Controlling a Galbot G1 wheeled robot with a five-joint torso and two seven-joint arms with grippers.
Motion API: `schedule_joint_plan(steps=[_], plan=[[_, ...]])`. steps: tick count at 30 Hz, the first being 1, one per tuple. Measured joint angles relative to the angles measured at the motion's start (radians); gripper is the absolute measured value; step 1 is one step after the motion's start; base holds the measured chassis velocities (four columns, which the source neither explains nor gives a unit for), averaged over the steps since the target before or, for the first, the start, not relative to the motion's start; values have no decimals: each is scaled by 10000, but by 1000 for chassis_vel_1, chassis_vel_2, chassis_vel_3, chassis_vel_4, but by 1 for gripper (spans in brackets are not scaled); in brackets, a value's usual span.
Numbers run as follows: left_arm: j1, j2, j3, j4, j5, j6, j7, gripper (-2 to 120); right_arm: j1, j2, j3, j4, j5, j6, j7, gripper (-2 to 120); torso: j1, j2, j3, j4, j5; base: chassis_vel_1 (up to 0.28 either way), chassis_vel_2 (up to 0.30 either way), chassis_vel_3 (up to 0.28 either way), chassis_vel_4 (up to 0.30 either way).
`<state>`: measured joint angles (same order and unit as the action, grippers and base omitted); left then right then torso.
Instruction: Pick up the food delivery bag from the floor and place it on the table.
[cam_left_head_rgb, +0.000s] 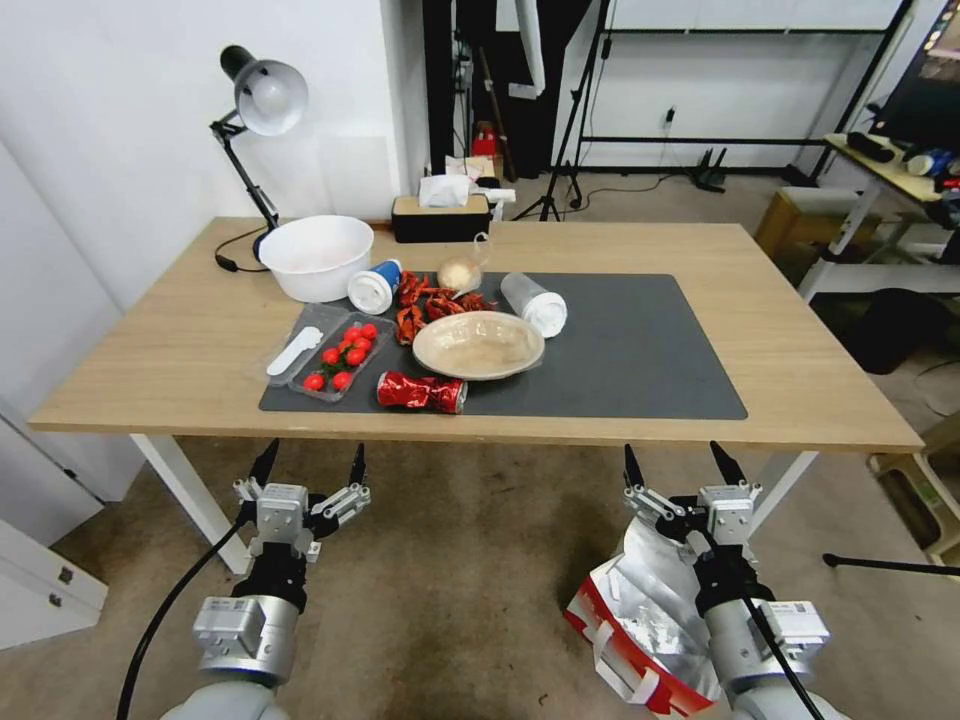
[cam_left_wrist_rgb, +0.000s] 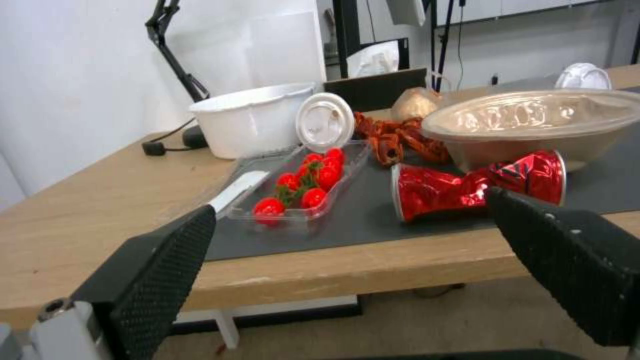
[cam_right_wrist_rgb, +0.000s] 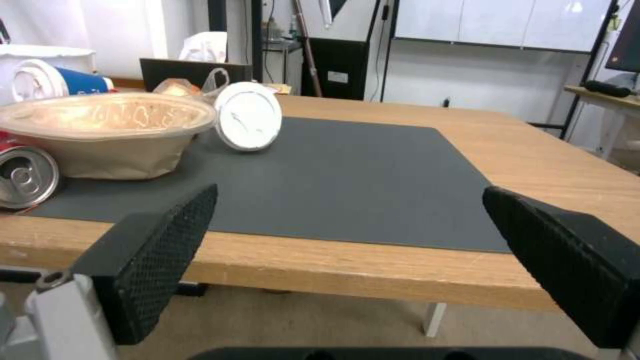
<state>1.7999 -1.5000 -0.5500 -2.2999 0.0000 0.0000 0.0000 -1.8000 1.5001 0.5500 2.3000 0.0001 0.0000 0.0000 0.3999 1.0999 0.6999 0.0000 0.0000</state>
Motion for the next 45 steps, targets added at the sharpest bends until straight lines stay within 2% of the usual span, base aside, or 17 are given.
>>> schedule_joint_plan(steps=[23, 25, 26, 28, 29, 32, 33, 36, 37, 38, 45], plan=[[-35, 103, 72, -5, -172, 79, -147, 100, 0, -14, -13, 46, 43, -168, 18, 100, 0, 0, 0, 1, 0, 0, 0, 0, 0], [-171, 452, 354, -113, -739, 408, -637, 100, -1, -80, -62, 255, 206, -787, 96, 100, 0, 0, 0, 0, -1, 0, 0, 0, 0], [-171, 452, 354, -113, -739, 408, -637, 100, -1, -80, -62, 255, 206, -787, 96, 100, 0, 0, 0, 0, -1, 0, 0, 0, 0], [-364, 937, 741, -262, -1537, 867, -1330, 100, 0, -165, -136, 527, 422, -1600, 208, 100, 0, 0, 0, -1, -1, 0, 0, 0, 0], [-364, 937, 741, -262, -1537, 867, -1330, 100, 0, -165, -136, 527, 422, -1600, 208, 100, 0, 0, 0, -1, -1, 0, 0, 0, 0], [-681, 1748, 1383, -511, -2871, 1641, -2489, 100, 6, -306, -247, 1001, 810, -2983, 397, 100, 1, 0, 0, 0, -2, 0, 0, 0, 0], [-681, 1748, 1383, -511, -2871, 1641, -2489, 100, 6, -306, -247, 1001, 810, -2983, 397, 100, 1, 0, 0, 0, -2, 0, 0, 0, 0], [-917, 2348, 1859, -703, -3855, 2210, -3347, 100, 74, -284, -185, 1133, 982, -3210, 429, 100, 0, 0, 0, 0, -1, 0, 0, 0, 0], [-917, 2348, 1859, -703, -3855, 2210, -3347, 100, 74, -284, -185, 1133, 982, -3210, 429, 100, 0, 0, 0, 0, -1, 0, 0, 0, 0], [-1021, 2620, 2072, -786, -4296, 2472, -3727, 100, 85, -263, -164, 1152, 991, -3212, 430, 100, 1, 0, 0, -3, 0, 0, 0, 0, 0], [-1072, 2740, 2174, -825, -4504, 2593, -3912, 100, 92, -186, -125, 1182, 899, -3046, 396, 100, 1, 0, 0, 0, 0, 0, 0, 0, 0]])
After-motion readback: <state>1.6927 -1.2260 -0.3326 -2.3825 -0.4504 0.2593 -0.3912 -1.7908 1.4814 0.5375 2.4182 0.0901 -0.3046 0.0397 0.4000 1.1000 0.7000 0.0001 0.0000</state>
